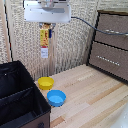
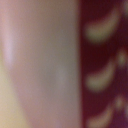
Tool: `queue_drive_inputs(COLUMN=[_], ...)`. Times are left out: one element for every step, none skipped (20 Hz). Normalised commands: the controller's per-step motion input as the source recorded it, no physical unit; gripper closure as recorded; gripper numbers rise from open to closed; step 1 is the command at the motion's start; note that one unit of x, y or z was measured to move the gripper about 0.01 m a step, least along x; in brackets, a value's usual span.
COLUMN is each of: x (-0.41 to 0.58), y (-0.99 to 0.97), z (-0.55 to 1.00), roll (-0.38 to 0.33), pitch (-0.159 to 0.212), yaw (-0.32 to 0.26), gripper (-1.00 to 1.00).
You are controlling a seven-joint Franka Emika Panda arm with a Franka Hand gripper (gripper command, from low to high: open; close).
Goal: Position your gripper near the granola bar, please. Lightly grip the granola bar with your gripping tool. Relocate your gripper along with the granola bar toward the leading division of the caddy with caution. Gently release the granola bar into the leading division of the caddy.
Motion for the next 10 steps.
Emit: queue_drive_inputs(x=[-0.02,-0.074,-0.146,-0.177,-0.231,-0.294,-0.326,-0.331,-0.334,-0.311], y=[0.61,0.62,0.65,0.64,0.65,0.68,0.69,0.69,0.69,0.68], z=[0.0,0.0,0.0,0.0,0.0,0.0,0.01,0.01,0.02,0.03], roll=[-0.013,-0.009,-0.012,0.0,0.0,-0.001,0.0,0.0,0.0,0.0], pitch=[0.014,0.018,0.026,0.021,0.019,0.004,0.001,0.0,0.0,0.0], yaw=[-0.191,-0.17,-0.146,-0.136,-0.119,-0.103,-0.093,-0.093,-0.094,-0.101], gripper=[1.0,1.0,1.0,1.0,1.0,1.0,1.0,1.0,1.0,1.0])
